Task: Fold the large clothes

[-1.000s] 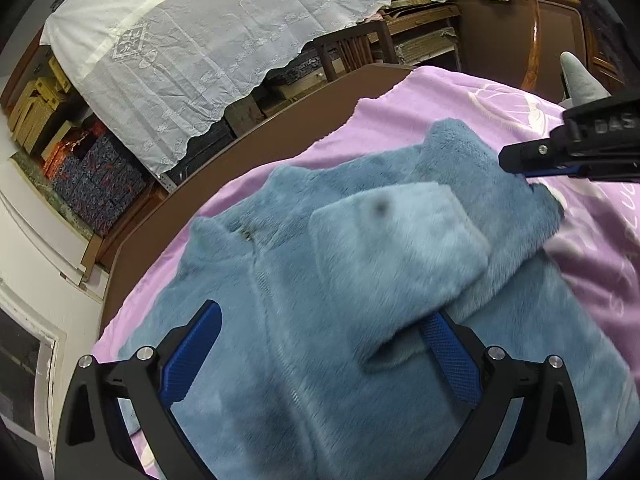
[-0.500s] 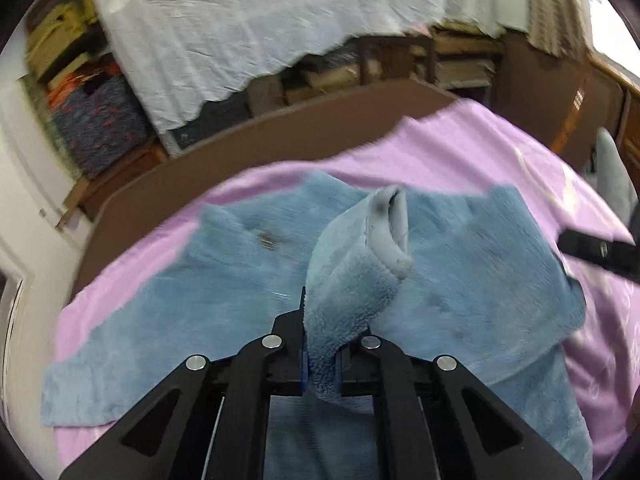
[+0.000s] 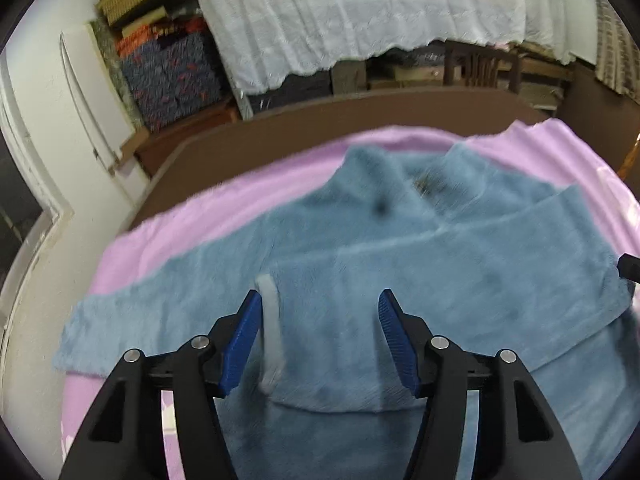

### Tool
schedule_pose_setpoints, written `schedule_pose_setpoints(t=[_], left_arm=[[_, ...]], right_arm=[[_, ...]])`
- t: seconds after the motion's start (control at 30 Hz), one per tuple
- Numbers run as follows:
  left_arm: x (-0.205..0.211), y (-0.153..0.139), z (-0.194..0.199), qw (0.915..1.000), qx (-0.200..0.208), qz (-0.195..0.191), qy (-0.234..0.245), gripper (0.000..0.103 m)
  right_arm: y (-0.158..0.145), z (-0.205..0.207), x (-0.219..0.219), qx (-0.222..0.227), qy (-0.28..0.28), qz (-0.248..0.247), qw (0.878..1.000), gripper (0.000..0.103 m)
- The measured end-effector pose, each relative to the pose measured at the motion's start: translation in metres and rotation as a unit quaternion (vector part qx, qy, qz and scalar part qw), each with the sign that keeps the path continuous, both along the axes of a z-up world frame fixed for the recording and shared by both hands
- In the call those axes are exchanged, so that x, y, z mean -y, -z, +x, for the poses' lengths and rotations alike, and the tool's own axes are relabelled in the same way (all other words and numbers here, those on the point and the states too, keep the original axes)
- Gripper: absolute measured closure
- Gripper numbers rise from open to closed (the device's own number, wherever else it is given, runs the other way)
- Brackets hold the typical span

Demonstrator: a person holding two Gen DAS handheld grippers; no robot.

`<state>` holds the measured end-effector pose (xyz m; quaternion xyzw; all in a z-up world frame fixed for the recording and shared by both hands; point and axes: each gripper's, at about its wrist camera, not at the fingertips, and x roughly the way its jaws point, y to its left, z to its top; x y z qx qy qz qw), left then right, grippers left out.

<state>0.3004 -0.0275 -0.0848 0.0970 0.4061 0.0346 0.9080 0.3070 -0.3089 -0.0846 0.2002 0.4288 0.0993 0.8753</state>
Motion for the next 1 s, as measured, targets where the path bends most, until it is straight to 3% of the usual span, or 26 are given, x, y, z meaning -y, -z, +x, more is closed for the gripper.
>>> schedule_pose_setpoints(t=[0.07, 0.2, 0.3, 0.53, 0.7, 0.87, 1.0], left_arm=[[-0.014, 0.006, 0.004, 0.9996, -0.015, -0.006, -0.021, 0.042], [-0.050, 0.012, 0.009, 0.9956, -0.038, -0.058, -0.063, 0.040], [-0.066, 0.011, 0.004, 0.9933, -0.038, -0.080, -0.075, 0.039], [-0.096, -0.009, -0.013, 0.9868, -0.022, -0.132, -0.092, 0.039], [-0.134, -0.015, -0.023, 0.9801, -0.022, -0.152, -0.126, 0.039], [-0.207, -0.014, -0.044, 0.9618, -0.032, -0.180, -0.204, 0.039], [-0.267, -0.010, -0.067, 0.9359, -0.031, -0.225, -0.269, 0.039]], right_arm=[[0.010, 0.004, 0.000, -0.023, 0.006, -0.023, 0.999, 0.088], [0.014, 0.005, 0.005, -0.033, 0.012, -0.012, 0.999, 0.088], [0.014, 0.004, 0.008, -0.036, 0.017, -0.008, 0.999, 0.081], [-0.012, -0.010, 0.005, 0.033, 0.008, 0.014, 0.999, 0.083], [0.004, 0.003, -0.004, -0.014, -0.008, -0.002, 1.000, 0.083], [0.004, -0.002, 0.002, -0.014, -0.004, 0.026, 1.000, 0.084], [0.004, -0.001, 0.005, -0.017, 0.000, 0.038, 0.999, 0.084]])
